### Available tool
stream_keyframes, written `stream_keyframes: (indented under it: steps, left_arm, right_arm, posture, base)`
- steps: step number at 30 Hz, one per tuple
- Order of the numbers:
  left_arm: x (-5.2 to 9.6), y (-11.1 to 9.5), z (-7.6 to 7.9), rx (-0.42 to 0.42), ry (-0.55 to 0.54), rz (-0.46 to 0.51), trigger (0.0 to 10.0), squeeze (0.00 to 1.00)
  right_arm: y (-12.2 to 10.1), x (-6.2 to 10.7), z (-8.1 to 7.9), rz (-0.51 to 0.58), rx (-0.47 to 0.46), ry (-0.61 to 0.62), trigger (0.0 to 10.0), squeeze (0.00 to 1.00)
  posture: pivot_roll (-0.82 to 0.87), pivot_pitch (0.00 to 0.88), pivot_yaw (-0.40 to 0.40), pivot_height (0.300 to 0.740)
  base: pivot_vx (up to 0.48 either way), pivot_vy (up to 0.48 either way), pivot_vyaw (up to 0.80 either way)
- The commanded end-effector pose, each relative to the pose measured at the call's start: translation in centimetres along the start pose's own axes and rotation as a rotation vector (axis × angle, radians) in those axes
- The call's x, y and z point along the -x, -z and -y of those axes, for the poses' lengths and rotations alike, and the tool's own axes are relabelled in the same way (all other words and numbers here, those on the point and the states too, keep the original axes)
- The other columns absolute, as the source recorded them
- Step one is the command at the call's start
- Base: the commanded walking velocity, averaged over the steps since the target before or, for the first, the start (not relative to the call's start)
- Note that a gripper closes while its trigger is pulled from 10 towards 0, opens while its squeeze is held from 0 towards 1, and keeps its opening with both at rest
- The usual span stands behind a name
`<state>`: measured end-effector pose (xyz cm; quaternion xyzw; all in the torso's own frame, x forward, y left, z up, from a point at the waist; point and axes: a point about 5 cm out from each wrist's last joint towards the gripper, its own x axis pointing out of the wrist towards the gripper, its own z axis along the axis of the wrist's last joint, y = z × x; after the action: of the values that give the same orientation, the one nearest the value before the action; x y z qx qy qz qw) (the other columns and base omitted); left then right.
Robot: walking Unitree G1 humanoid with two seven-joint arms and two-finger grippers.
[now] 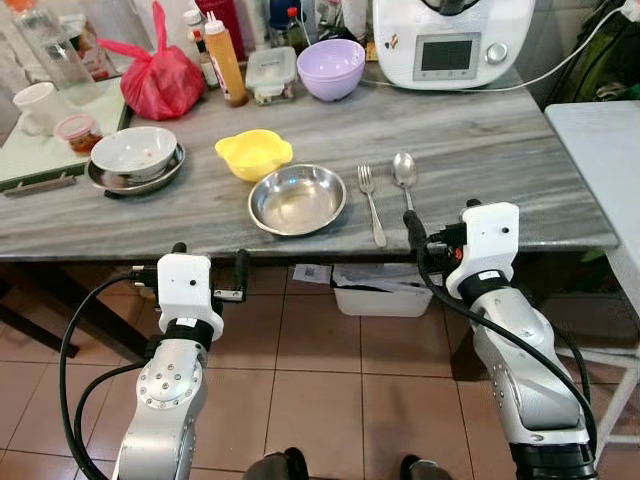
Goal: Setting the table
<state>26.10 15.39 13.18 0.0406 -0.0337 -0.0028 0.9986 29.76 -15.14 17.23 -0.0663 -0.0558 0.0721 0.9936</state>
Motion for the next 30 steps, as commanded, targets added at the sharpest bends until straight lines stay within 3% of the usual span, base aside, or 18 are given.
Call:
stream_keyframes:
  steps: [1,30]
  left_arm:
    - [0.08,0.46,-0.34,-0.014,-0.002,-0.027,10.0,0.0]
    - [0.02,0.56,0.07,-0.007,0.015,-0.018,10.0,0.0]
  right_arm:
    - [0.1,-0.08,-0.14,-0.009,-0.014,-0.002,10.0,0.0]
    - [0.06,-0.49,-0.01,-0.009,-0.013,0.001,10.0,0.0]
  posture:
    - [-0.1,0.118,0.156,0.74]
    - [-0.11,0.112,0.151,0.74]
  base:
    - [-0.289,0.0,0.0]
    - [-0.257,0.0,0.0]
